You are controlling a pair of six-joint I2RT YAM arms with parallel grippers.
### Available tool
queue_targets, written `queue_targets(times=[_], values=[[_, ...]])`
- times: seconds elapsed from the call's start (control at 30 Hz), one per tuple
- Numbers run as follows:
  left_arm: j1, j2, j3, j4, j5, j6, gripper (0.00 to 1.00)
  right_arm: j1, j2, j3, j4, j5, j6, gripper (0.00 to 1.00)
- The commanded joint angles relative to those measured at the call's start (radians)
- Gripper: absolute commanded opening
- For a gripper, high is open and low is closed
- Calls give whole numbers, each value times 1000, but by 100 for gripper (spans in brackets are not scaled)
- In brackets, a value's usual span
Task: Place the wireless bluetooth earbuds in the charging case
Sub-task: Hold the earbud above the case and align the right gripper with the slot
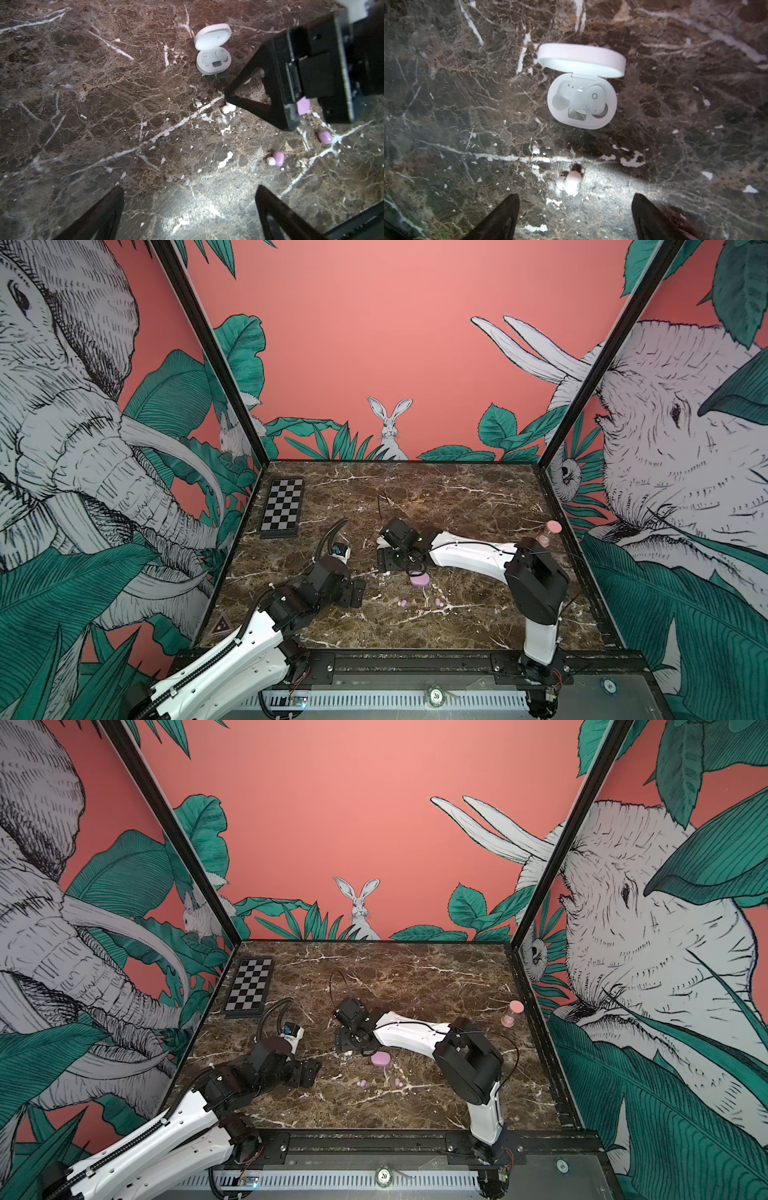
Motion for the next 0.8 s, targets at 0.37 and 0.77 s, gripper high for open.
queue_targets(times=[0.37,0.77], values=[[-6,-15,-15,31,-25,-7,99,4,41,2,15,33,41,51],[-9,51,-1,25,-14,-2,99,6,76,31,-11,21,65,46]])
